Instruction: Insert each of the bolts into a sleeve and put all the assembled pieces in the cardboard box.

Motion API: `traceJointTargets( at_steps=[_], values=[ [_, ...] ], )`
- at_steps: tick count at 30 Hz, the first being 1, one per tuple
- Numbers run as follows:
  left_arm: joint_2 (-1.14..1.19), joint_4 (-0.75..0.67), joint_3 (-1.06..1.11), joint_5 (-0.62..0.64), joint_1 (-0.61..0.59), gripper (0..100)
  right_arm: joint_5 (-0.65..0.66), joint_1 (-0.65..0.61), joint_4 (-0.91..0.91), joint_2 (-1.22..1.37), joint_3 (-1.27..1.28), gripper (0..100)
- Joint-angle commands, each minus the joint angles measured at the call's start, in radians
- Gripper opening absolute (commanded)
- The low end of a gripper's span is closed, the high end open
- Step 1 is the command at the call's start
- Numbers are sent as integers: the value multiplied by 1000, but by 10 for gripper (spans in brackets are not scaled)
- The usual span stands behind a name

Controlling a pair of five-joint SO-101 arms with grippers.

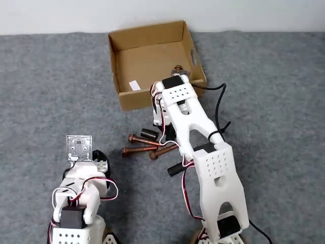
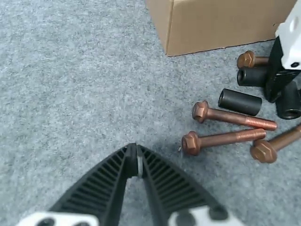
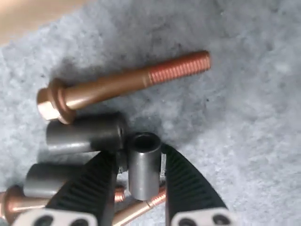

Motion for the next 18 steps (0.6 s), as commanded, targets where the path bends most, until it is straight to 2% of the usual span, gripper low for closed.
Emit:
traceJointTargets(
  at_steps=[1,5,10,18],
  values=[
    [-6,-12,-7,-2,-6,5,-3,7,97,-105,-54,8],
    [-6,-12,-7,-2,-6,5,0,8,208,-202,-97,8],
    [-6,-12,-7,-2,-6,5,15,41,209,-387,-63,8],
    [-6,-14,-7,-2,-6,5,25,81,209,-748,213,8]
  ],
)
